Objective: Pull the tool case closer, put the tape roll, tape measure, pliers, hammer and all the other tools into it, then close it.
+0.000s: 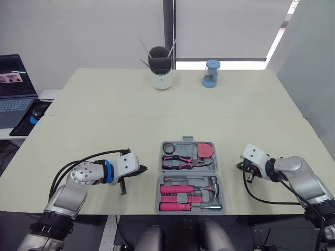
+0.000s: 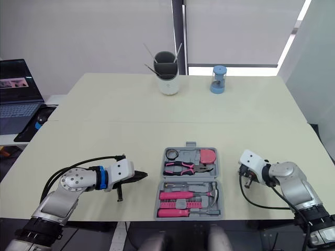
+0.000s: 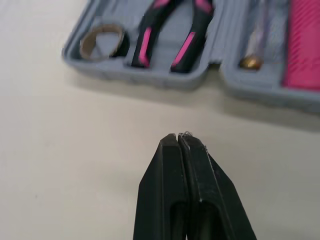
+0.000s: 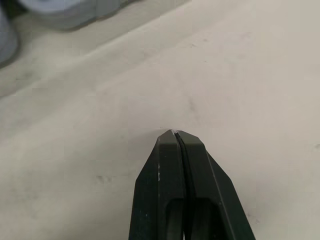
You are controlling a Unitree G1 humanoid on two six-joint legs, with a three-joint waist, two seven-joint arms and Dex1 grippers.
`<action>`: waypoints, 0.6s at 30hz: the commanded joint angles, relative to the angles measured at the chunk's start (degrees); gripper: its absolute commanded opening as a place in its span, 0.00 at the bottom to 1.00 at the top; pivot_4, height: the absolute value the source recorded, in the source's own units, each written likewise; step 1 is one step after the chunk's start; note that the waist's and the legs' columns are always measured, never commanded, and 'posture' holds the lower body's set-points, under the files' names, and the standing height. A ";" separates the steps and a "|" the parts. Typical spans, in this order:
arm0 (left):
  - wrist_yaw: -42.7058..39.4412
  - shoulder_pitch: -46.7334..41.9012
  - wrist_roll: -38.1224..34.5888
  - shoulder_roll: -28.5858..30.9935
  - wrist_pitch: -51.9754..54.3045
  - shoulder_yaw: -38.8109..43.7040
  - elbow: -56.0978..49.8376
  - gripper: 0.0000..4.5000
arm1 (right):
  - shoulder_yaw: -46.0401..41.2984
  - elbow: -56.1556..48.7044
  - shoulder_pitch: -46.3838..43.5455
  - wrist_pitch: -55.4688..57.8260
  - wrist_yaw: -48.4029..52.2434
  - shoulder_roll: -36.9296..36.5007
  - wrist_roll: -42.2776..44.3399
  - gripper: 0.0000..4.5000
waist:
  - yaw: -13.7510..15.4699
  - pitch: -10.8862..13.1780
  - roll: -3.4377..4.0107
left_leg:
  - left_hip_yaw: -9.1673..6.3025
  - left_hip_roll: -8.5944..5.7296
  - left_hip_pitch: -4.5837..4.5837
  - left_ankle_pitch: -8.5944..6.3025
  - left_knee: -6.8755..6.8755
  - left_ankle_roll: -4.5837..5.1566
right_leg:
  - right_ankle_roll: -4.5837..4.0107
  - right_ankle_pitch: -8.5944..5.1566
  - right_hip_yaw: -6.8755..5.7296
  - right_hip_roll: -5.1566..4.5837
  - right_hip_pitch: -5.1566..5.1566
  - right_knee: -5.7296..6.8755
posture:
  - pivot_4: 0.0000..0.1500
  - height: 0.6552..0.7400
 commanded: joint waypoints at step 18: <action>-8.85 0.01 -3.81 -7.98 -5.70 -12.46 -2.42 0.00 | -13.65 17.90 -15.73 25.61 -3.11 13.00 23.88 0.99 | -0.62 -0.01 0.06 | 0.04 0.00 0.01 0.00 -0.02 0.02 | -0.03 0.02 0.03 0.13 0.00 0.05 | 1.00 1.00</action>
